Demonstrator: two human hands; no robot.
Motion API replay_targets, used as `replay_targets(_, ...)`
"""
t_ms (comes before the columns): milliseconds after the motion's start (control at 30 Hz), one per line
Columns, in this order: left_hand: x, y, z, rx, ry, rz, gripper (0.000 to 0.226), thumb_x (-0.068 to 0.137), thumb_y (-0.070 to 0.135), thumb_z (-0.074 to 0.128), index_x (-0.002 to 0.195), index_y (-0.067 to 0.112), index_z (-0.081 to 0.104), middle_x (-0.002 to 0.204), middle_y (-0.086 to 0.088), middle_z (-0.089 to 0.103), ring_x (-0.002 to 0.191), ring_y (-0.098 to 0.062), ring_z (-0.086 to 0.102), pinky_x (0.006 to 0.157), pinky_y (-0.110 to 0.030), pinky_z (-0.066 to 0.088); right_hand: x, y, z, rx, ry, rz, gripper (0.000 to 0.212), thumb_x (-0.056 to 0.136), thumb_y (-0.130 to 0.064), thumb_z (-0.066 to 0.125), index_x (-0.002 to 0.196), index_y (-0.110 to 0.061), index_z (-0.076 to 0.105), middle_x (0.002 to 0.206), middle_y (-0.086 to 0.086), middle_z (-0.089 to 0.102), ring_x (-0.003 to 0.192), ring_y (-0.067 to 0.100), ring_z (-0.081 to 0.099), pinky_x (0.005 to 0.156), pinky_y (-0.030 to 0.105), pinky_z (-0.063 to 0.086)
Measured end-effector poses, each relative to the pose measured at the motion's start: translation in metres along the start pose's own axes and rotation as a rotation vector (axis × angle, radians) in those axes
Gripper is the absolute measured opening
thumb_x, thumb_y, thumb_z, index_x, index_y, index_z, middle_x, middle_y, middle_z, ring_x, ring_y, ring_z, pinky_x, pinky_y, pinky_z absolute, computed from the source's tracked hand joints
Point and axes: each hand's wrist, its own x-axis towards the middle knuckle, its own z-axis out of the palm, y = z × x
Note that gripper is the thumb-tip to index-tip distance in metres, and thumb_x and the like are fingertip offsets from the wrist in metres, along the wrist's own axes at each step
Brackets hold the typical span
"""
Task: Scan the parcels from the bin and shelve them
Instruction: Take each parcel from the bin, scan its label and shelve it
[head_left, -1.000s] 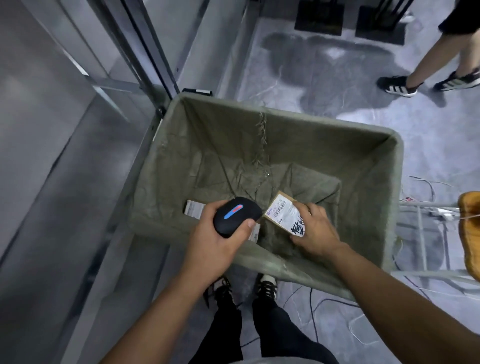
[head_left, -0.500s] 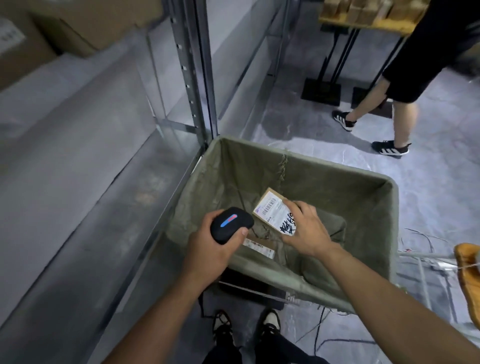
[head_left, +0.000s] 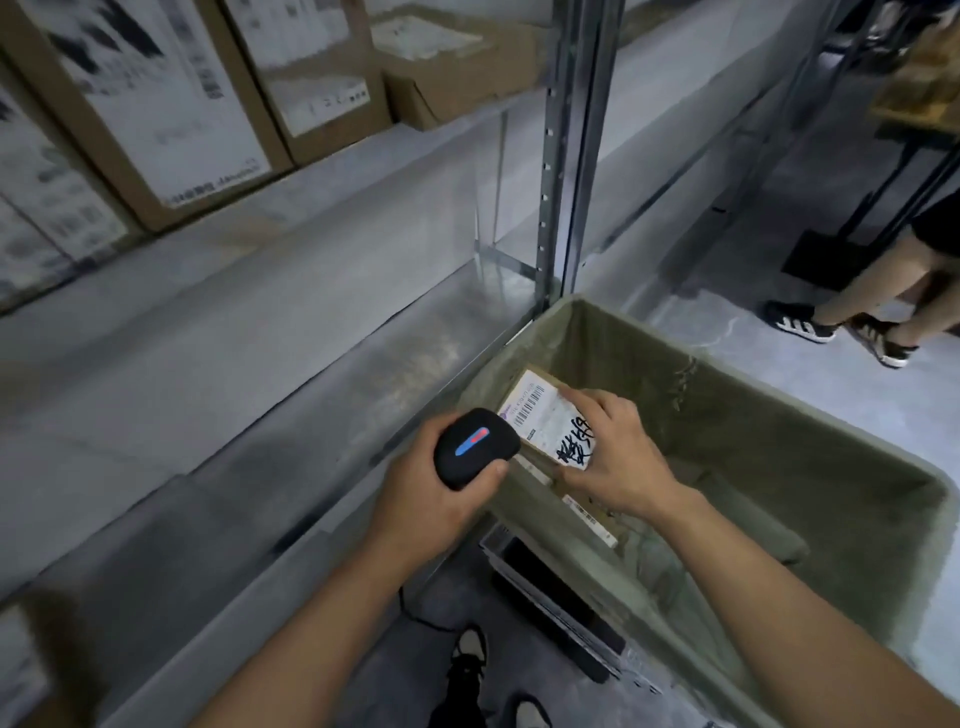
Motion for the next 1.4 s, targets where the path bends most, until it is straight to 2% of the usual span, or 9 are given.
replay_targets(67,-0.016,0.0,-0.01,0.044,0.041,-0.002,0.056,0.077,0.033,0.089,0.112,0.057,0.052,0.106,0.04,0.065,0.095,0.012,0.065,0.076,-0.004,0.047,0.004,-0.009,-0.001,0.001,-0.042,-0.069,0.1,0.07,-0.039,0.082,0.154,-0.031,0.03,0.148,-0.003,0.035,0.139,0.016,0.024,0.108,0.04,0.04)
replay_targets(167,-0.04,-0.002,-0.029,0.09,0.1,-0.023,0.058,0.077,0.038,0.088,0.12,0.052,0.052,0.106,0.033,0.068,0.096,0.011,0.066,0.078,-0.005,0.048,0.014,-0.028,0.0,0.002,-0.093,-0.169,0.098,0.071,-0.039,0.081,0.154,-0.032,0.03,0.145,-0.003,0.036,0.137,0.016,0.024,0.105,0.041,0.043)
replay_targets(300,-0.068,-0.007,-0.06,0.178,0.184,-0.03,0.066,0.069,0.062,0.078,0.127,0.049,0.05,0.108,0.028,0.069,0.095,0.006,0.067,0.08,-0.011,0.052,0.022,-0.06,0.008,-0.012,-0.162,-0.35,0.097,0.073,-0.042,0.079,0.155,-0.032,0.029,0.146,-0.002,0.038,0.135,0.018,0.027,0.107,0.04,0.041)
replay_targets(433,-0.094,-0.013,-0.093,0.266,0.262,-0.057,0.072,0.067,0.07,0.071,0.131,0.048,0.047,0.109,0.026,0.069,0.094,0.008,0.066,0.078,-0.006,0.048,0.027,-0.094,0.019,-0.014,-0.214,-0.443,0.1,0.071,-0.041,0.079,0.156,-0.035,0.026,0.148,-0.003,0.036,0.138,0.02,0.027,0.108,0.041,0.04)
replay_targets(600,-0.133,-0.022,-0.136,0.377,0.348,-0.044,0.074,0.069,0.068,0.071,0.134,0.049,0.042,0.11,0.023,0.07,0.094,-0.008,0.071,0.083,-0.029,0.058,0.028,-0.141,0.025,-0.025,-0.267,-0.565,0.099,0.073,-0.033,0.08,0.157,-0.034,0.027,0.153,0.001,0.033,0.139,0.02,0.024,0.115,0.041,0.033)
replay_targets(767,-0.178,-0.035,-0.184,0.56,0.382,0.001,0.076,0.069,0.07,0.067,0.137,0.044,0.046,0.113,0.013,0.073,0.093,-0.02,0.074,0.078,-0.034,0.061,0.014,-0.197,0.035,-0.093,-0.341,-0.729,0.098,0.075,-0.039,0.077,0.157,-0.037,0.023,0.155,-0.002,0.03,0.142,0.019,0.021,0.108,0.046,0.043)
replay_targets(967,-0.242,-0.048,-0.237,0.751,0.3,0.12,0.075,0.074,0.069,0.066,0.138,0.038,0.041,0.108,0.004,0.076,0.085,-0.024,0.075,0.069,-0.036,0.061,-0.026,-0.254,0.054,-0.158,-0.373,-0.889,0.099,0.074,-0.037,0.079,0.157,-0.039,0.025,0.155,-0.008,0.029,0.143,0.014,0.02,0.1,0.03,0.04)
replay_targets(1100,-0.284,-0.052,-0.258,0.849,0.24,0.217,0.075,0.075,0.065,0.067,0.138,0.029,0.045,0.099,0.005,0.077,0.072,-0.019,0.073,0.056,-0.028,0.057,-0.055,-0.284,0.063,-0.209,-0.394,-1.002,0.1,0.074,-0.037,0.078,0.157,-0.039,0.023,0.155,-0.007,0.03,0.142,0.015,0.022,0.099,0.035,0.047)
replay_targets(1400,-0.348,-0.065,-0.28,0.929,0.207,0.259,0.076,0.075,0.065,0.065,0.137,0.024,0.046,0.09,0.007,0.075,0.066,-0.017,0.071,0.051,-0.03,0.056,-0.107,-0.319,0.085,-0.259,-0.42,-1.072,0.098,0.079,-0.04,0.075,0.158,-0.043,0.016,0.155,-0.008,0.029,0.141,0.014,0.021,0.099,0.038,0.05)
